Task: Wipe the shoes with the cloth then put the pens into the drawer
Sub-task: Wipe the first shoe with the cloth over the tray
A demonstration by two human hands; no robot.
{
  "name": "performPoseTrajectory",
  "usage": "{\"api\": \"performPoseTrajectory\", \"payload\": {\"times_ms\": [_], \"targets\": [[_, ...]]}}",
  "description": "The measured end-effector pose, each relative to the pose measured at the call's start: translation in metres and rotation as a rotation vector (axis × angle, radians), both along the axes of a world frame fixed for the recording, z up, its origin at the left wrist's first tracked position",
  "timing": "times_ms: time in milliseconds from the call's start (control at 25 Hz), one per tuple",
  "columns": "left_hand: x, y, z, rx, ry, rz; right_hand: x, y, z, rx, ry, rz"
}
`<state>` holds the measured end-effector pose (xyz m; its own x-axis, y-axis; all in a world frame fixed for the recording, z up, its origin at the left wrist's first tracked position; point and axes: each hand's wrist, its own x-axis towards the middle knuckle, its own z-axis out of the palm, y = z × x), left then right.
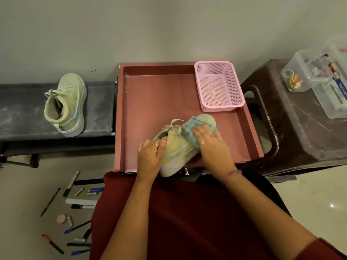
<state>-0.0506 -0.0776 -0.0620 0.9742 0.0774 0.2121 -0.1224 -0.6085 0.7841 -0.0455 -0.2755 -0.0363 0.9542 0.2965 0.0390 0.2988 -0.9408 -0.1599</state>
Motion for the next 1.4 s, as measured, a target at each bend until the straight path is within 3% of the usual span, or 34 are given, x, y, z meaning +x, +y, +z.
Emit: {"api": "performPoseTrajectory", "payload": {"times_ms": [160,240,360,560,720,920,1040,1160,1280,1400], "targets": [[0.000,0.000,-0.001,0.007,0.045,0.034,0.027,-0.007,0.006,-0.018,0.088,-0.097],[0.002,0.000,-0.003,0.015,0.037,0.047,0.006,0.005,0.002,0.090,0.063,-0.050],[0.001,0.000,-0.004,0.023,0.001,0.031,0.005,-0.012,0.000,0.083,0.062,0.007],[0.001,-0.002,-0.004,0.021,-0.024,0.044,-0.006,0.028,-0.002,0.276,0.153,-0.336],[0.001,-0.001,-0.004,-0.030,0.042,0.038,-0.068,0.088,0.002,0.380,0.199,-0.155],[0.000,0.000,-0.004,-0.085,0.063,0.013,-0.041,0.066,0.000,0.205,0.032,-0.075],[0.000,0.000,-0.005,-0.069,0.045,-0.011,-0.018,0.072,0.009,0.250,0.139,-0.102],[0.003,0.001,-0.007,-0.090,0.044,0.051,-0.048,0.079,0.008,0.270,0.133,0.001],[0.002,0.002,-0.005,-0.038,0.050,0.024,-0.037,0.036,-0.008,0.103,-0.076,0.119],[-0.001,-0.001,0.000,-0.035,0.045,0.005,0.011,-0.007,-0.013,-0.030,-0.146,0.077]]}}
